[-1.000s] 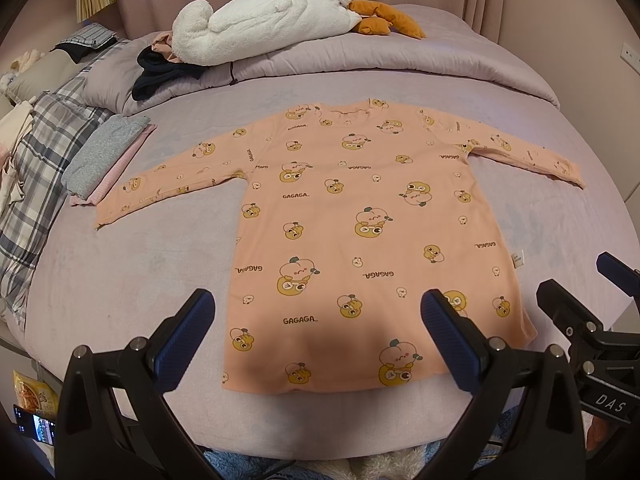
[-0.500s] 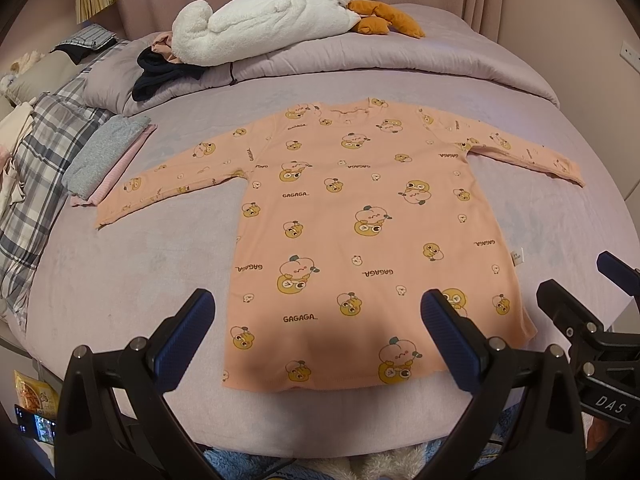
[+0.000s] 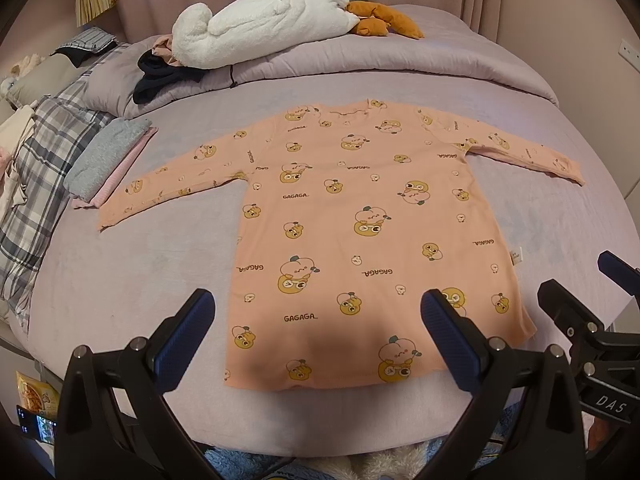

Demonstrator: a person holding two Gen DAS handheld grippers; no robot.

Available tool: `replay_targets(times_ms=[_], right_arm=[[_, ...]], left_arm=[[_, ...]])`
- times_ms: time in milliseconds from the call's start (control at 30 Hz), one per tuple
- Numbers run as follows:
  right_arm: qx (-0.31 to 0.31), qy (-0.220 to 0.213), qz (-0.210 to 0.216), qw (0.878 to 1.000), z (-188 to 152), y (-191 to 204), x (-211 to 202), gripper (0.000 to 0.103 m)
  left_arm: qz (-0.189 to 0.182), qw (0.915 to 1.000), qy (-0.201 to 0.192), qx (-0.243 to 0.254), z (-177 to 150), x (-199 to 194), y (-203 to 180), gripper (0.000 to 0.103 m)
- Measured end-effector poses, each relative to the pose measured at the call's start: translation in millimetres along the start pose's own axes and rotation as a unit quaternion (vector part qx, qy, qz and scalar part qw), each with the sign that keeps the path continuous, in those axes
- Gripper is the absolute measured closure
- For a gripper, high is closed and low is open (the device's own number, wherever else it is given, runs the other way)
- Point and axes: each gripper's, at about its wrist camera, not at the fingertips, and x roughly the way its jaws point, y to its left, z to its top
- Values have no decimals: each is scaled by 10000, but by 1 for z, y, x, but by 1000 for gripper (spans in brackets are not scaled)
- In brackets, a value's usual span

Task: Fold small clothes
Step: 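Grasp the peach shirt's sleeve cuff with the right gripper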

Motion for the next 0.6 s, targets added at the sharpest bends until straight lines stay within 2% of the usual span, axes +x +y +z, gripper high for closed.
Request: replay_targets(times_ms=[300, 333, 433, 500, 600], right_arm=[[58, 120, -13, 9999, -1, -2, 6, 1], [87, 154, 41, 9998, -1, -4, 8, 1], [432, 376, 601, 9965, -2, -16, 23, 1], [821, 491, 993, 9905, -4, -32, 35, 1], [1433, 526, 1268, 9801, -5, -61, 49, 1]], left_arm=[[-69, 9999, 100, -98, 1, 8, 3, 0], [-106, 9997, 140, -154, 1, 12, 5, 0], [-294, 9981, 364, -396, 0, 30, 13, 0], [-722, 9937, 601, -609, -2, 45, 20, 0], [-1461, 9795, 846, -1096, -4, 61, 29, 0]])
